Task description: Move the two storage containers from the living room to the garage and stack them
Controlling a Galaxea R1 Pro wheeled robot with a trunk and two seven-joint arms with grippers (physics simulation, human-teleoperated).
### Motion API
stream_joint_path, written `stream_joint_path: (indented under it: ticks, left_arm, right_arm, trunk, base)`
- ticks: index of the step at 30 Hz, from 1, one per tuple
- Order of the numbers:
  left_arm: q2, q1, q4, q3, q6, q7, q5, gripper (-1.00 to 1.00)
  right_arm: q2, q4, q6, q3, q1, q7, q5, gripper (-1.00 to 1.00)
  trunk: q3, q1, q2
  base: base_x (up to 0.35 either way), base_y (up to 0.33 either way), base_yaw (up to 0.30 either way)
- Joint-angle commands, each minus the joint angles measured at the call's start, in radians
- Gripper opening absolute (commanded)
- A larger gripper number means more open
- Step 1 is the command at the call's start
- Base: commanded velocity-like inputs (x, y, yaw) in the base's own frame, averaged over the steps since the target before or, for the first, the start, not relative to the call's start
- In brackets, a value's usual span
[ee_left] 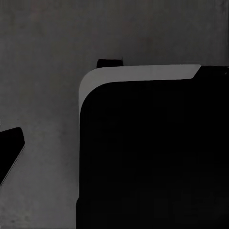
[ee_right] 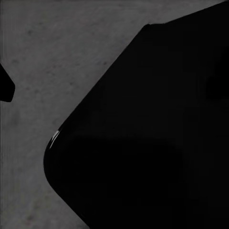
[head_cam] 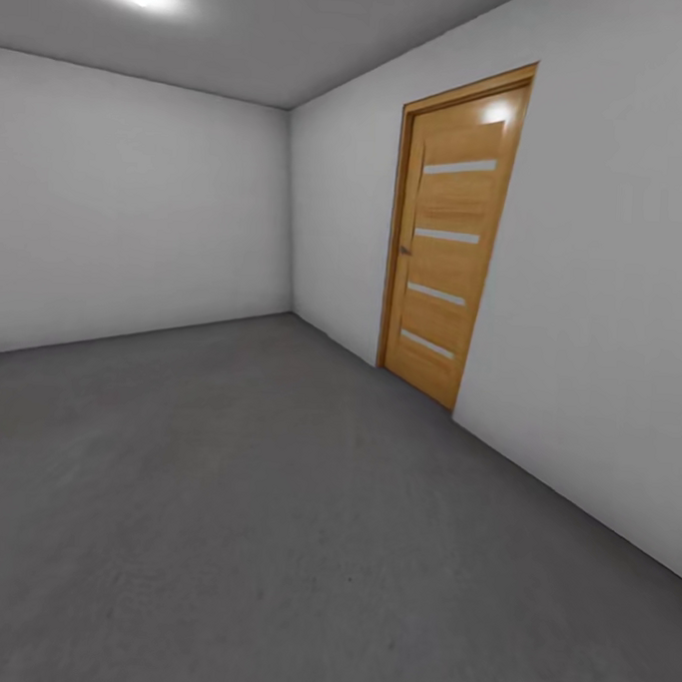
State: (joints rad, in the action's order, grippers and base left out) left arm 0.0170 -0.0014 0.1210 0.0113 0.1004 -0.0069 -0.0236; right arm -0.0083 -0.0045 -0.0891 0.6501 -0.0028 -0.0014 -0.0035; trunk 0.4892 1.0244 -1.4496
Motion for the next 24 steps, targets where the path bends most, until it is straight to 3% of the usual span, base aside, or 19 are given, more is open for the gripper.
stream_joint_path:
  ticks: [1,24]
  left_arm:
    - [0.0,0.0,0.0,0.001,0.002,-0.001,-0.002,1.0]
    - [0.0,0.0,0.0,0.001,0.002,-0.001,-0.002,1.0]
  right_arm:
    - [-0.001,0.0,-0.003,0.002,0.0,0.0,-0.001,1.0]
    - [-0.006,0.001,-0.004,0.0,0.0,0.0,-0.005,1.0]
  trunk:
    - [0.001,0.001,0.0]
    - [0.001,0.001,0.0]
  base:
    - [0.323,0.0,0.0]
    - [0.323,0.0,0.0]
